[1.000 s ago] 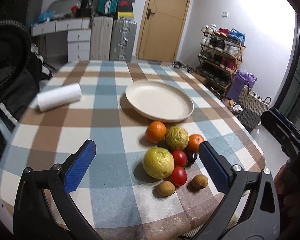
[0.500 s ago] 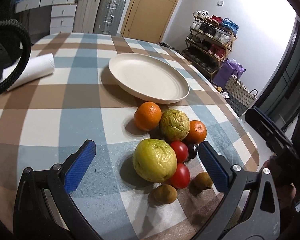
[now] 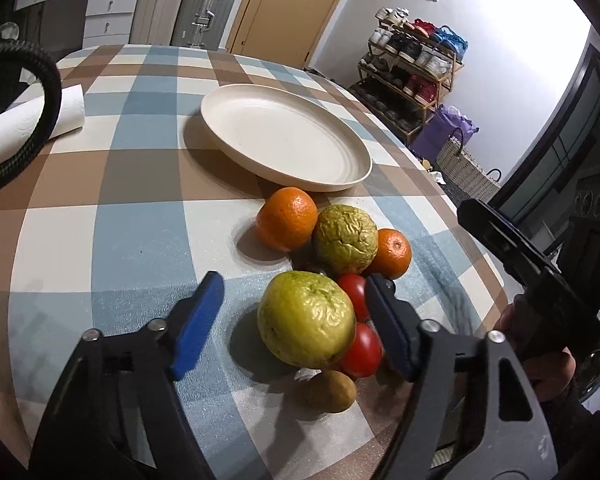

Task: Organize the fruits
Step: 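Grasp the large yellow-green fruit with the left tool while the right tool grasps the wrinkled yellow fruit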

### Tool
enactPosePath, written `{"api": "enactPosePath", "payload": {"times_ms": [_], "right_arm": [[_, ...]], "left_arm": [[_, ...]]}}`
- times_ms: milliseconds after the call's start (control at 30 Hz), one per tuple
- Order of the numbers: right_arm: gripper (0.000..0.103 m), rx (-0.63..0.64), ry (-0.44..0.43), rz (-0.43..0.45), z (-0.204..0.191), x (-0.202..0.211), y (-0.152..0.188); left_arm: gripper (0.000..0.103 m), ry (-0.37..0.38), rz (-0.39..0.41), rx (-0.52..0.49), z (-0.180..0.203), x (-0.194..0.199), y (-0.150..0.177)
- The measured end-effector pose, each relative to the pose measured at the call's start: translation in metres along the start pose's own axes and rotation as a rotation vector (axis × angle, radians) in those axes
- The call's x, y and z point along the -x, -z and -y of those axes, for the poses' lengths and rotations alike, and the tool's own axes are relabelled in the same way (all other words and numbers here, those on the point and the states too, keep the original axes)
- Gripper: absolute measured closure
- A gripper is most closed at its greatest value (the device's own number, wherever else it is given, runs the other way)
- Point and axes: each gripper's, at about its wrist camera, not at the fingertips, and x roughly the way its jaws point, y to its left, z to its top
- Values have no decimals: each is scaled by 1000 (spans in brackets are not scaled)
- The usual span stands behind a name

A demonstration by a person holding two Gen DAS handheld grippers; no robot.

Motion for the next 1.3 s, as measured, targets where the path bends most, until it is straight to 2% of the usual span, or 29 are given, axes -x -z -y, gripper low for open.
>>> {"api": "enactPosePath", "payload": {"times_ms": [167,400,667,900,1167,1300], "right_arm": [[0,7,-11,-11,-3,-5,2],[0,10,-47,3,-8,-3,0],[0,31,-61,-18,-14,-10,-1],[0,32,-160,-86,-19,-23,-1],[0,22,-283,-194,-28,-51,-3],[0,47,-310,-248,-34,-64,-4]], "left_arm": [[57,32,-26,-24,4,-3,2],[58,57,-33,-23,2,-2,3],[58,78,-36,-8,-6,3,2],[58,81,-7,-7,-10,14,-4],[58,79,-8,6,-20,15,-12],[58,74,-10,30,-28,12,-15]]}}
